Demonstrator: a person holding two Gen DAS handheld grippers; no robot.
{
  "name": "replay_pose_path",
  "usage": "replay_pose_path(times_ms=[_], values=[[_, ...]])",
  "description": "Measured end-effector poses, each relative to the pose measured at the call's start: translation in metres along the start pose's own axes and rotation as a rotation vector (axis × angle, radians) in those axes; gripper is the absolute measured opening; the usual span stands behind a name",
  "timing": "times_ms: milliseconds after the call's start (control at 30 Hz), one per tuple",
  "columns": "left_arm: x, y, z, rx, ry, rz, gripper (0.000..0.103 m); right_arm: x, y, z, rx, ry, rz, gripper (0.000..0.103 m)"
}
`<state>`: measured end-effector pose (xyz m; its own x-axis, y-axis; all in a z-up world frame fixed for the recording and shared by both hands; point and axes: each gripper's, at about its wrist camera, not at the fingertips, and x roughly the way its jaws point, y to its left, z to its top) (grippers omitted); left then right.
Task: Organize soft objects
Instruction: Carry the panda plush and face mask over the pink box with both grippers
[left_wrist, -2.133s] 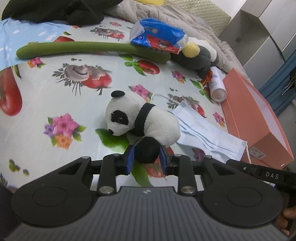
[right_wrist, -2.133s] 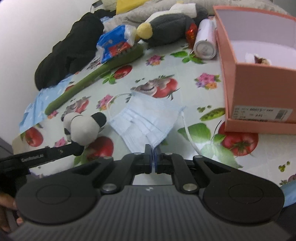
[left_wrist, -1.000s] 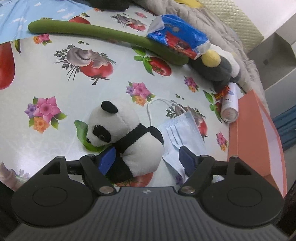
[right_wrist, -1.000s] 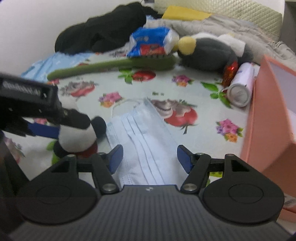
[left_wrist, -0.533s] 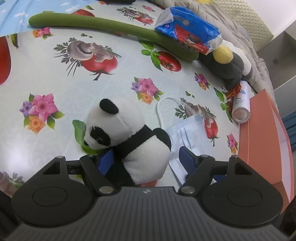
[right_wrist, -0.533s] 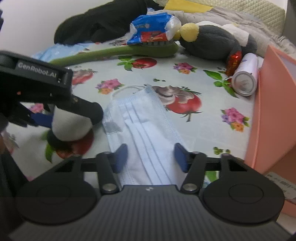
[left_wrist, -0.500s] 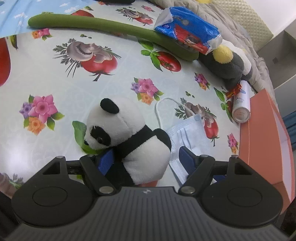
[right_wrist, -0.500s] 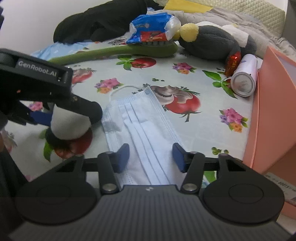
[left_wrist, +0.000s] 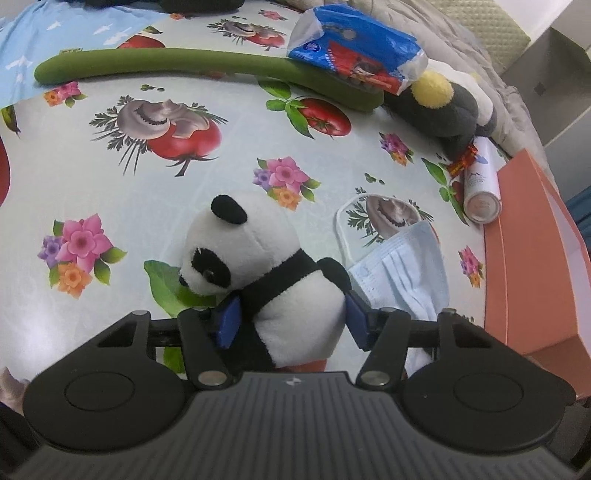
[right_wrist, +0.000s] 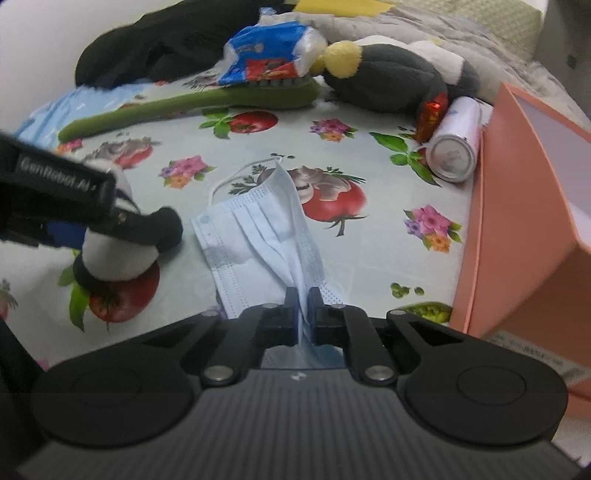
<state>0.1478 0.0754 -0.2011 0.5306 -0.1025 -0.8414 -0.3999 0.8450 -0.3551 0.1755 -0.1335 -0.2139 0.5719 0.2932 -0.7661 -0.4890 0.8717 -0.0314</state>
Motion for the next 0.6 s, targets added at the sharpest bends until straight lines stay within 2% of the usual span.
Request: replay_pose_path(times_ms=[333, 600], values=[[-0.036, -0.002, -0.009, 0.098, -0.02, -0.023, 0.064, -0.018, -0.007, -0.006, 0.111, -0.006, -0.02, 0.007], [-0.071, -0.016, -0.009, 0.184, -0.044, -0.051, 0.064, -0.049, -0.011, 0.007, 0.145, -0.058, -0.029, 0.007]])
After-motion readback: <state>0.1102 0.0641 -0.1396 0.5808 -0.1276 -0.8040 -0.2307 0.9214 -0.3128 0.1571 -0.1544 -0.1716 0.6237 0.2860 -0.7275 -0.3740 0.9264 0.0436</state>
